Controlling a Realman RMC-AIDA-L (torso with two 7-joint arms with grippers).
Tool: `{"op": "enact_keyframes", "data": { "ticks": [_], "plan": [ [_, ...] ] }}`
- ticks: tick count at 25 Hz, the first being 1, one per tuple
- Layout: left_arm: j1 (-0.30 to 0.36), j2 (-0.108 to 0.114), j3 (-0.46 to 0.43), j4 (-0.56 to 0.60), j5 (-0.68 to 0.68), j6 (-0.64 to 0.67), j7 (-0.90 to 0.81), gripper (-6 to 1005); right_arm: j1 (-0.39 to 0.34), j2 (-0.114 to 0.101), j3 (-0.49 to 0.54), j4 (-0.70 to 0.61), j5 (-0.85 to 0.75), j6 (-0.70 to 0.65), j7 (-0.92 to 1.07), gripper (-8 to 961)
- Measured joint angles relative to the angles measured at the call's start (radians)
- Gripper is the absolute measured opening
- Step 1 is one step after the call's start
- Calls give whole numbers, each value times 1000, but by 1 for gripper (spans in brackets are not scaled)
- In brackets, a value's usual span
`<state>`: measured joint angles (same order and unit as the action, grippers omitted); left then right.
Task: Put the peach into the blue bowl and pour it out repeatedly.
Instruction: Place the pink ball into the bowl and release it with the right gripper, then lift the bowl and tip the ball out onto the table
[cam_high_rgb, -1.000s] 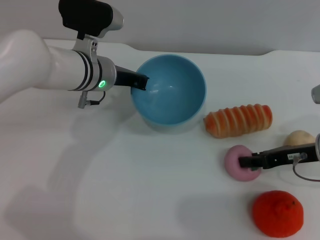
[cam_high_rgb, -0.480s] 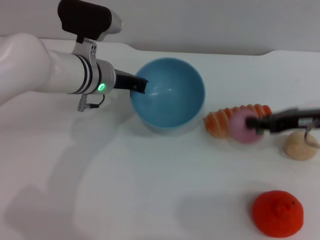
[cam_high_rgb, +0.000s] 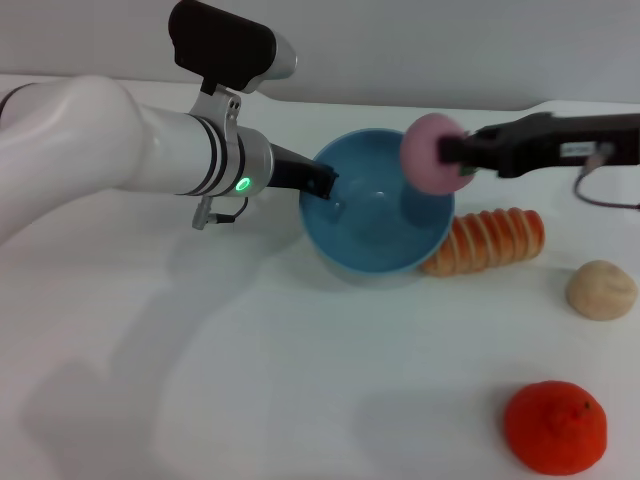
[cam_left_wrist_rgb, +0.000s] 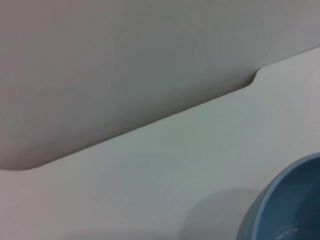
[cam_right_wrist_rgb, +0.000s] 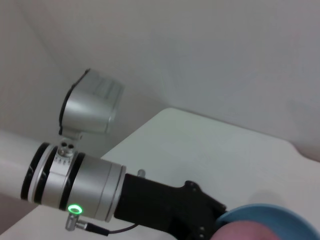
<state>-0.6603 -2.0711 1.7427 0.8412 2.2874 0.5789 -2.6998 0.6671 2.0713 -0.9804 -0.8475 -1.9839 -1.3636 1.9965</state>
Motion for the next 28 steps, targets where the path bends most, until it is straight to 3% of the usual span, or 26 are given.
{"op": "enact_keyframes", "data": {
  "ticks": [5, 14, 19, 21, 28],
  "plan": [
    [-4, 0, 12, 1, -9, -15, 0, -2, 34, -2, -17, 73, -6, 37, -30, 150],
    [-1, 0, 13, -2, -10, -28, 0, -1, -28, -3, 32, 63, 9, 116, -57, 397],
    [-5, 1, 20, -1, -10, -53, 0, -1, -138, -1, 131, 66, 98, 140, -156, 567],
    [-6, 4, 25, 8, -6, -78, 7, -1, -249, -2, 201, 96, 254, 151, -283, 566],
    [-13, 6, 100, 101, 63, -197, 52, -2, -398, -8, 413, 235, 384, 167, -432, 560]
  ]
}}
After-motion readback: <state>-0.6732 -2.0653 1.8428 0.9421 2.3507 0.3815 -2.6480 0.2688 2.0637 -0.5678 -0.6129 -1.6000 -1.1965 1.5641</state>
